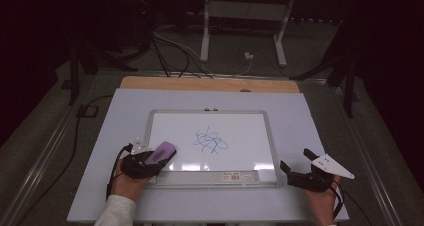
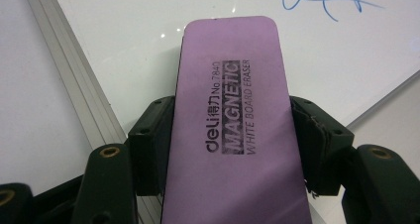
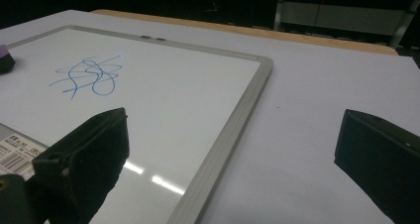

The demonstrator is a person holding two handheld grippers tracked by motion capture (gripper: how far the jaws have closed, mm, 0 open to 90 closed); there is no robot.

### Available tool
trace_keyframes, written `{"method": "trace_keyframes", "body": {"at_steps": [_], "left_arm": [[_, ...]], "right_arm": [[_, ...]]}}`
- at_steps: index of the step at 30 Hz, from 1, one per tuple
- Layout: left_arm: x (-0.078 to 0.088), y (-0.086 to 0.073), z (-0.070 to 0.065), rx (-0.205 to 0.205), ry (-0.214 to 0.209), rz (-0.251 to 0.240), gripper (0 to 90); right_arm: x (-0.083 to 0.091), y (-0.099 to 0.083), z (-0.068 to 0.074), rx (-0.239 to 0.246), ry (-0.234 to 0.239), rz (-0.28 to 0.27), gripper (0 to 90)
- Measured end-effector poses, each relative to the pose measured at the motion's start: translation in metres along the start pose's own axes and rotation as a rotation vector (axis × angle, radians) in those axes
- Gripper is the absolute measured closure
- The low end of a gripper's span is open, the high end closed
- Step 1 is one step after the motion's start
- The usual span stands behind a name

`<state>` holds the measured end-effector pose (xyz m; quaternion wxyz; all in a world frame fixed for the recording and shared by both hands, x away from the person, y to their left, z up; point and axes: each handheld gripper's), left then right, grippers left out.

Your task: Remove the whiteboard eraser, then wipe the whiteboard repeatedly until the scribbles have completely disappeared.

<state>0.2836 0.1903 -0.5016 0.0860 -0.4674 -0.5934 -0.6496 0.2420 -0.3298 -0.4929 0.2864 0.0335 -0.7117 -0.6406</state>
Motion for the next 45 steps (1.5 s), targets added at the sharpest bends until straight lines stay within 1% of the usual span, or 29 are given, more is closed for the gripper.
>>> {"method": "trace_keyframes", "body": {"at_steps": [4,8,10,11,18,25,29,34,45], "left_arm": [[0.003,0.002,0.000,0.003,-0.003,-0.014,40.6],[0.006,0.004,0.000,-0.002,0.007,-0.020,40.6],[0.009,0.008,0.000,-0.006,0.009,-0.038,40.7],[0.009,0.008,0.000,-0.006,0.009,-0.038,40.7],[0.012,0.018,-0.002,-0.007,0.033,-0.070,40.8],[0.011,0.029,-0.003,-0.002,0.034,-0.098,40.9],[0.011,0.035,-0.004,-0.009,0.029,-0.108,40.9],[0.007,0.044,-0.006,-0.013,0.025,-0.123,40.9],[-0.007,0.060,-0.017,-0.031,0.019,-0.127,40.9]], "right_arm": [[0.000,0.000,0.000,-0.001,-0.002,-0.001,0.6],[0.001,0.000,0.000,-0.003,-0.004,-0.005,0.6],[0.001,0.000,-0.001,-0.005,-0.005,-0.007,0.6],[0.001,0.000,-0.001,-0.005,-0.005,-0.008,0.6],[0.002,0.001,-0.001,-0.006,-0.007,-0.012,0.6],[0.002,0.001,-0.001,-0.008,-0.008,-0.013,0.6],[0.002,0.001,-0.001,-0.008,-0.010,-0.013,0.6],[0.001,0.001,0.000,-0.002,-0.007,-0.010,0.6],[0.002,0.001,-0.001,-0.008,-0.010,-0.013,0.6]]}}
Point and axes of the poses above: each handheld gripper's, and its own axes: x roughly backward along the jaws, y roughly out of its top, z roughly to its left, and after that the axes turned 3 degrees about x, right-handed
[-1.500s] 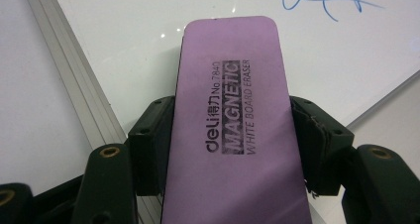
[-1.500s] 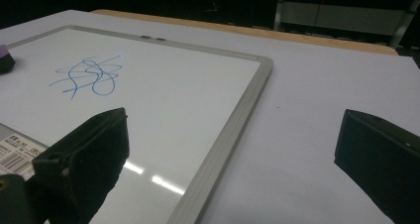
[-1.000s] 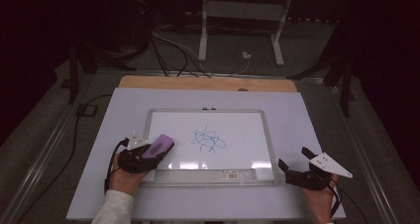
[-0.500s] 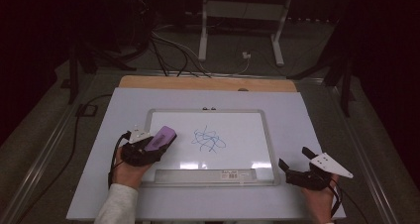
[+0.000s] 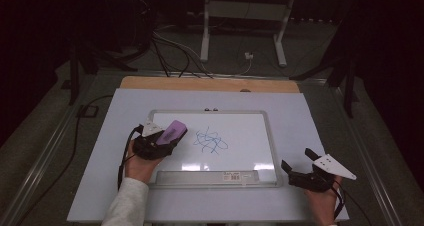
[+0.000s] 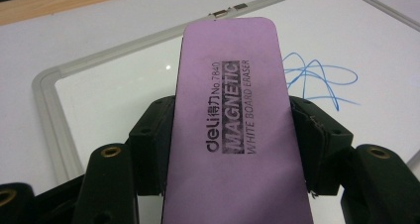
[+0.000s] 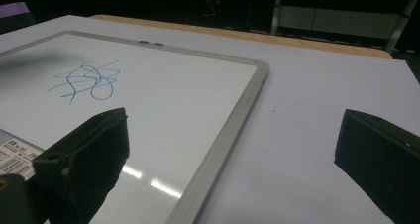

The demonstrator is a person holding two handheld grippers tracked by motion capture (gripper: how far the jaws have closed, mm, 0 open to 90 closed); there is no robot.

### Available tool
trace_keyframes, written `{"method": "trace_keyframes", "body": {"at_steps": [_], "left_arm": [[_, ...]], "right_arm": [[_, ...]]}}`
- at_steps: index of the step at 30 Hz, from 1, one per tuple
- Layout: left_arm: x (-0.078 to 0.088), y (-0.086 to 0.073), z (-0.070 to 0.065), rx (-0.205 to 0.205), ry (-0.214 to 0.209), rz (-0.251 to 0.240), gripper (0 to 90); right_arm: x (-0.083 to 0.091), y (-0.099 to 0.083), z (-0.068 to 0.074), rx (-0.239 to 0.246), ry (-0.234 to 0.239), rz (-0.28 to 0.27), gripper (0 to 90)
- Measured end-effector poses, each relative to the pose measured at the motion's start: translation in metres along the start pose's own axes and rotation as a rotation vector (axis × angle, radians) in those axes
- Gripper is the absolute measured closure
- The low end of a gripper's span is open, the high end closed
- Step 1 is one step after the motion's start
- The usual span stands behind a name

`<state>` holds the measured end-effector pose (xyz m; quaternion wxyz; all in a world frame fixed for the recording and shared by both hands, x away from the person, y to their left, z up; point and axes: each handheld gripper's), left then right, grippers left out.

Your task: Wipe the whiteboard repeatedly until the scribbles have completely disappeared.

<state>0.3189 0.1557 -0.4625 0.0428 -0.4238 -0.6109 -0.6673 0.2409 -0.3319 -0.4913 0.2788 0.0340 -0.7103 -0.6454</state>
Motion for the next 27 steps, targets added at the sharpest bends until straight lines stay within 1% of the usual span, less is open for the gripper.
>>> {"method": "trace_keyframes", "body": {"at_steps": [6,15,27], "left_arm": [[-0.009,0.007,-0.004,-0.014,0.000,-0.002,40.9],[-0.024,0.018,-0.005,-0.023,0.004,-0.007,40.9],[-0.051,0.024,-0.010,-0.042,-0.002,0.022,40.9]], "right_arm": [[0.001,0.000,-0.002,-0.005,-0.003,-0.004,0.6],[0.000,0.000,0.000,-0.002,0.000,-0.003,0.6],[-0.001,0.000,-0.001,-0.004,0.002,-0.002,0.6]]}}
Point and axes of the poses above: each handheld gripper's, and its own axes: x roughly backward along the jaws, y roughly out of its top, z roughly to its left, and after that the axes turned 3 degrees about x, right-handed
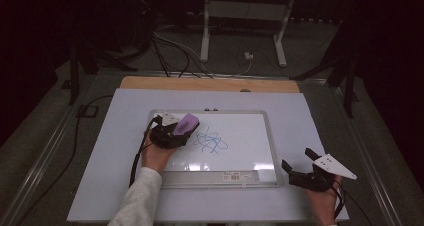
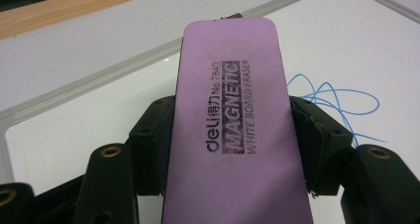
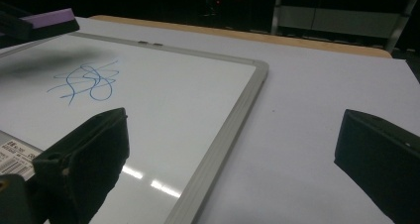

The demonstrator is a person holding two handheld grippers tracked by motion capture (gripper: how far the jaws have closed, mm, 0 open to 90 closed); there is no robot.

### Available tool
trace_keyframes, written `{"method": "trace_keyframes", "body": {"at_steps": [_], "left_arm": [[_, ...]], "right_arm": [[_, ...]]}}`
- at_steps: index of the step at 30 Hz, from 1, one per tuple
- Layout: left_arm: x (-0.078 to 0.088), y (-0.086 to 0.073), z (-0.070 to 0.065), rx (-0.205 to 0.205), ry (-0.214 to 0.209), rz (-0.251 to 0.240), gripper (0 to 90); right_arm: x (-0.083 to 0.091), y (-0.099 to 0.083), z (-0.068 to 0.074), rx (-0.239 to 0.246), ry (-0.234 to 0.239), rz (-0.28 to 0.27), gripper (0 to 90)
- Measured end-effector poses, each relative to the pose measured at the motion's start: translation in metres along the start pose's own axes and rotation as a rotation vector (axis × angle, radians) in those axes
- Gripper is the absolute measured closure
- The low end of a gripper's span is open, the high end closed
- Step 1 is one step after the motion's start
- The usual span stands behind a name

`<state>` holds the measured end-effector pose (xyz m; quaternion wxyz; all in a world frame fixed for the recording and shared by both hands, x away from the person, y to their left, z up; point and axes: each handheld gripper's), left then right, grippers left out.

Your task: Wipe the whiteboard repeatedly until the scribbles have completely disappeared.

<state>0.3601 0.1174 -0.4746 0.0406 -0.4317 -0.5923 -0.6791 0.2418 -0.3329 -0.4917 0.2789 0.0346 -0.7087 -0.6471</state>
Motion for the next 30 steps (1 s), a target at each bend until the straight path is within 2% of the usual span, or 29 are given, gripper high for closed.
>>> {"method": "trace_keyframes", "body": {"at_steps": [9,18,30], "left_arm": [[-0.019,0.004,-0.002,-0.031,0.017,0.037,40.8],[-0.037,0.005,0.000,-0.015,0.031,0.060,40.8],[-0.056,0.005,-0.003,-0.037,0.063,0.103,40.5]], "right_arm": [[0.000,0.000,-0.001,-0.002,0.002,-0.002,0.6],[0.000,0.000,-0.001,-0.004,-0.001,-0.002,0.6],[0.000,0.000,-0.001,-0.004,-0.002,-0.003,0.7]]}}
Point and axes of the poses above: each handheld gripper's, and its own axes: x roughly backward along the jaws, y roughly out of its top, z roughly to its left, and after that the axes turned 3 degrees about x, right-handed
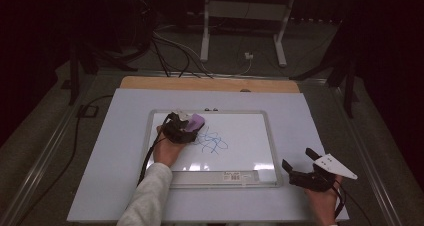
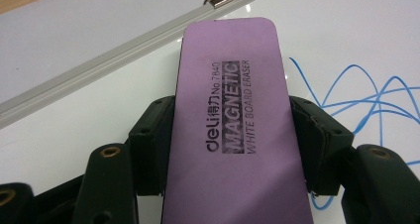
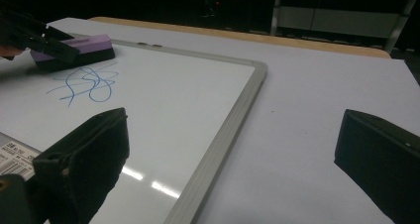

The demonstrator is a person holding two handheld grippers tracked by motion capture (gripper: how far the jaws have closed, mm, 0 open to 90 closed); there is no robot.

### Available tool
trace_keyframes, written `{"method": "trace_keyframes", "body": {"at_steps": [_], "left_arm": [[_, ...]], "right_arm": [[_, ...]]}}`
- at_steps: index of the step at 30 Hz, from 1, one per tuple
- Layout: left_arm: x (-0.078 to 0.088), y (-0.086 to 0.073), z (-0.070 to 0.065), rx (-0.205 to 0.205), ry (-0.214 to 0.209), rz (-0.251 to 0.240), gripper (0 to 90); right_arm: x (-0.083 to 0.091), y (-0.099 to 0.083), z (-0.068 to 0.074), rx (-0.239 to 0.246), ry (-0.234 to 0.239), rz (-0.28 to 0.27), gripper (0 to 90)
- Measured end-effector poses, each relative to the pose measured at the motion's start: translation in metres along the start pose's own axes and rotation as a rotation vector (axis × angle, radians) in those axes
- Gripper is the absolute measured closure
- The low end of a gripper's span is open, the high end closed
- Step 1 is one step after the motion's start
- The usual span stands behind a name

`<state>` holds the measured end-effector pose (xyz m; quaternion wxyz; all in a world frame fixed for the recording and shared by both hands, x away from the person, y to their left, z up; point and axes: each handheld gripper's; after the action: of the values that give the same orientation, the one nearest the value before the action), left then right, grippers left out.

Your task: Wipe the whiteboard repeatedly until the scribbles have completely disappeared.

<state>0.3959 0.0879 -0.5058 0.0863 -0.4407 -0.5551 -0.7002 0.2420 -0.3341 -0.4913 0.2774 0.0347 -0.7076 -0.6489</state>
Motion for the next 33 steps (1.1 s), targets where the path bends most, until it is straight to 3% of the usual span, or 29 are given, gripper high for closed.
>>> {"method": "trace_keyframes", "body": {"at_steps": [7,13,20,27,33], "left_arm": [[0.002,0.002,0.002,0.037,-0.017,-0.037,31.0],[0.001,0.002,0.004,0.034,-0.015,-0.009,41.2],[0.001,0.003,0.009,0.065,0.011,-0.003,41.7],[0.000,0.004,0.002,0.054,0.011,-0.001,41.8],[-0.001,0.006,-0.013,0.008,-0.021,0.004,41.7]], "right_arm": [[0.000,0.000,0.000,-0.002,0.000,0.002,0.6],[0.000,0.000,0.000,-0.002,0.002,0.005,0.7],[0.000,0.000,0.000,-0.002,0.001,0.006,0.6],[-0.001,0.000,0.001,0.003,0.002,0.008,0.6],[-0.001,0.000,0.001,0.003,0.000,0.008,0.6]]}}
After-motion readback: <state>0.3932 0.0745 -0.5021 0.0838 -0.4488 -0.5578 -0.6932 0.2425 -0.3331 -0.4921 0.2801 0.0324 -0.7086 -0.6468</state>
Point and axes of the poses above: each handheld gripper's, and its own axes: x roughly backward along the jaws, y roughly out of its top, z roughly to its left, and after that the axes turned 3 degrees about x, right-handed
